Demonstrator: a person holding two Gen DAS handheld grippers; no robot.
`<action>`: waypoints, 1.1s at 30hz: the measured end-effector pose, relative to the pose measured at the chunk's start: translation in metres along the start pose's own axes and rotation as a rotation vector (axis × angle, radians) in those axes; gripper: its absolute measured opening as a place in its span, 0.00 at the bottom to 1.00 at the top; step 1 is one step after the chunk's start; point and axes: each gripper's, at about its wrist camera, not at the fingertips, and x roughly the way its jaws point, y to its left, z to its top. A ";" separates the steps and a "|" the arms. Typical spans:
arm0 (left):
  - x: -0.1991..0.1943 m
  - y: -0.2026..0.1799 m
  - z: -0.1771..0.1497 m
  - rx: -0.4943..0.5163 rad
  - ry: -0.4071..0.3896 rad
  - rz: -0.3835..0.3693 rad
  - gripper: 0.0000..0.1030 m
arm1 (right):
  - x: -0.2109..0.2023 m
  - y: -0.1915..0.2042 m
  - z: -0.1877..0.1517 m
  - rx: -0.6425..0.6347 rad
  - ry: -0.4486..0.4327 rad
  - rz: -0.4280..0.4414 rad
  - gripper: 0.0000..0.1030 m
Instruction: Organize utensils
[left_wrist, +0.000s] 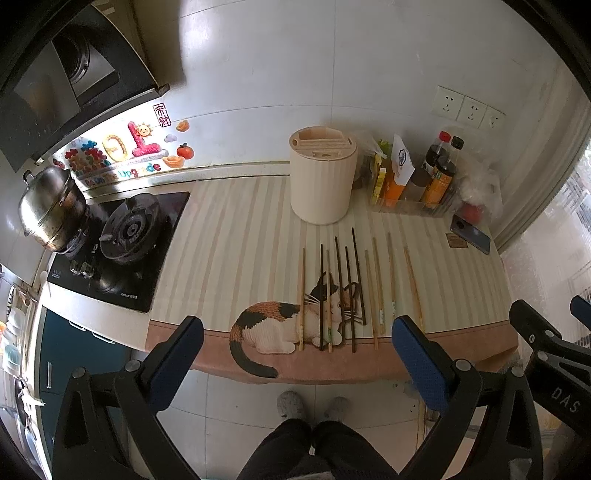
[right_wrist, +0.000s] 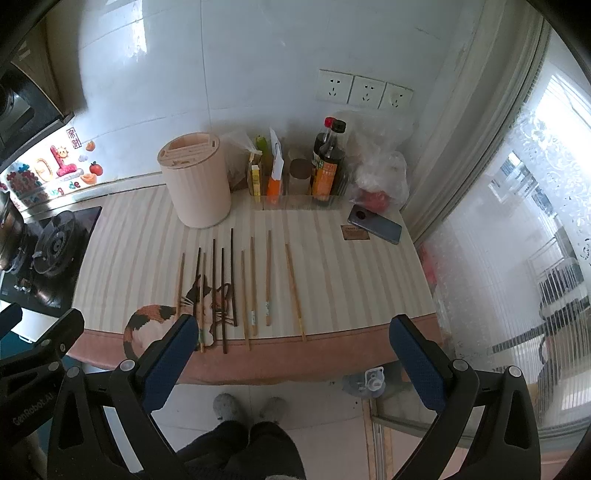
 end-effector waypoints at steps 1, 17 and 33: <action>0.000 0.000 0.000 0.000 -0.001 -0.001 1.00 | 0.000 0.000 0.002 0.000 0.000 0.000 1.00; 0.000 0.000 -0.001 -0.002 -0.004 0.000 1.00 | -0.001 0.002 -0.003 0.000 -0.009 -0.003 1.00; -0.002 -0.003 0.004 -0.004 0.000 -0.002 1.00 | -0.004 0.001 -0.002 -0.001 -0.010 -0.003 1.00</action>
